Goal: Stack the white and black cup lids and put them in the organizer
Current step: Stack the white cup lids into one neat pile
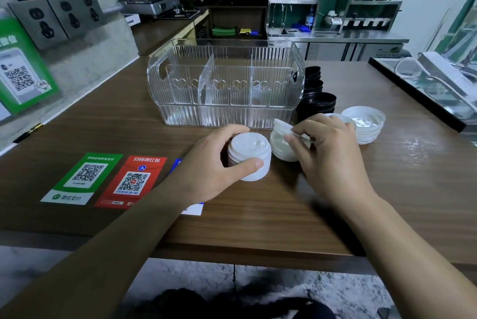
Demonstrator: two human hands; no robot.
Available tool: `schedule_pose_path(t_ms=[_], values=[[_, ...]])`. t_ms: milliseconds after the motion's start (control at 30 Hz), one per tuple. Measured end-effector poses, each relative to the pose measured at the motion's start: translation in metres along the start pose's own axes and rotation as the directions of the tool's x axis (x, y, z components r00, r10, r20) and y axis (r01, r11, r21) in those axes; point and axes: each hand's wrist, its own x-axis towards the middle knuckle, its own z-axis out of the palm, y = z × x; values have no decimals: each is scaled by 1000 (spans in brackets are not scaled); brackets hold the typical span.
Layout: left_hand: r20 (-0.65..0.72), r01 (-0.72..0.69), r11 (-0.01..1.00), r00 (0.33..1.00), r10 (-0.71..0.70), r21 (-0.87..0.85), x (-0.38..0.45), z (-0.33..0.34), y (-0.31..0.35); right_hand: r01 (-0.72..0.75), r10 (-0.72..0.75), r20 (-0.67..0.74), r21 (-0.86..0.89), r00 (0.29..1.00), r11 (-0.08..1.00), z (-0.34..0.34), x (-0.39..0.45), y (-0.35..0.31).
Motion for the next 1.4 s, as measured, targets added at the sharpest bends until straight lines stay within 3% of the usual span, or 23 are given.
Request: schedule_pose_path(t_ms=[167, 333, 533, 600, 800, 900, 1000, 1100, 1400], values=[[-35, -12, 1000, 999, 12, -12, -4, 0, 7, -82, 91, -21, 268, 996, 960, -14, 1, -15], [-79, -158, 987, 984, 158, 9, -11, -5, 20, -194, 164, 105, 604, 981, 773, -23, 3, -28], [-181, -303, 948, 931, 316, 93, -11, -4, 25, -305, 111, 297, 762, 948, 570, -15, 8, -30], [-200, -334, 934, 914, 354, 127, -11, -4, 24, -316, 90, 321, 775, 943, 547, -13, 9, -34], [-278, -304, 948, 906, 318, 93, -7, -4, 18, -202, 40, 244, 688, 969, 697, -16, 20, -33], [-321, -292, 952, 896, 307, 96, -3, -3, 15, -22, -112, 235, 501, 966, 865, -20, 28, -32], [-343, -257, 962, 899, 273, 91, 0, -1, 14, 121, -217, 290, 316, 932, 941, -18, 36, -33], [-336, -220, 971, 911, 239, 97, 1, -2, 13, 168, -227, 299, 209, 927, 963, -11, 38, -31], [-90, 2, 1000, 996, -2, 9, 0, 0, 5, 130, -224, 300, 302, 927, 944, 2, 24, -16]])
